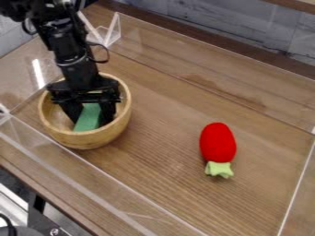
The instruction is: Remove the green object from the brown bowl and put it on the table
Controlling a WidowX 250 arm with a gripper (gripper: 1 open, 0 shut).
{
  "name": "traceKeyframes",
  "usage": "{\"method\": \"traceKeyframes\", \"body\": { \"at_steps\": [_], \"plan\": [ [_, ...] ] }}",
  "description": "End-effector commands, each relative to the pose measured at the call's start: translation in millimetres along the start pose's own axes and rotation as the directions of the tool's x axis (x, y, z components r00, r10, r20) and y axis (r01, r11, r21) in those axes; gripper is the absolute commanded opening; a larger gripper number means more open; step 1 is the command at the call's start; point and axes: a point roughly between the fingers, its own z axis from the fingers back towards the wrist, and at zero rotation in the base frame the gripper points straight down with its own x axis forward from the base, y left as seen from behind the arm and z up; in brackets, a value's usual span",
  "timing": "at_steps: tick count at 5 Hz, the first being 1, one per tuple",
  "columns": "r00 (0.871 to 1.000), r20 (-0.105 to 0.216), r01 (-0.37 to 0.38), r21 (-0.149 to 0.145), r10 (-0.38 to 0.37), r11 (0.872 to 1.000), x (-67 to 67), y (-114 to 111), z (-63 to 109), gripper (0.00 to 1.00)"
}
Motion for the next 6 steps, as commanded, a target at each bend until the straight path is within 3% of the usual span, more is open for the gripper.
{"method": "traceKeyframes", "body": {
  "at_steps": [1,3,4,5,6],
  "plan": [
    [0.998,0.026,0.065,-0.002,-0.065,0.998,0.3,-9.8,6.1,1.0],
    [0.995,0.022,0.097,-0.016,-0.097,0.995,-3.1,-12.3,4.8,1.0],
    [0.999,0.029,0.042,-0.023,-0.042,0.999,-4.4,-14.3,9.2,1.0],
    [0.999,0.036,0.039,-0.024,-0.038,0.999,-8.6,-33.1,25.4,0.0],
    [0.997,0.044,0.059,-0.021,-0.058,0.998,-14.6,-55.8,42.2,0.0]
  ]
}}
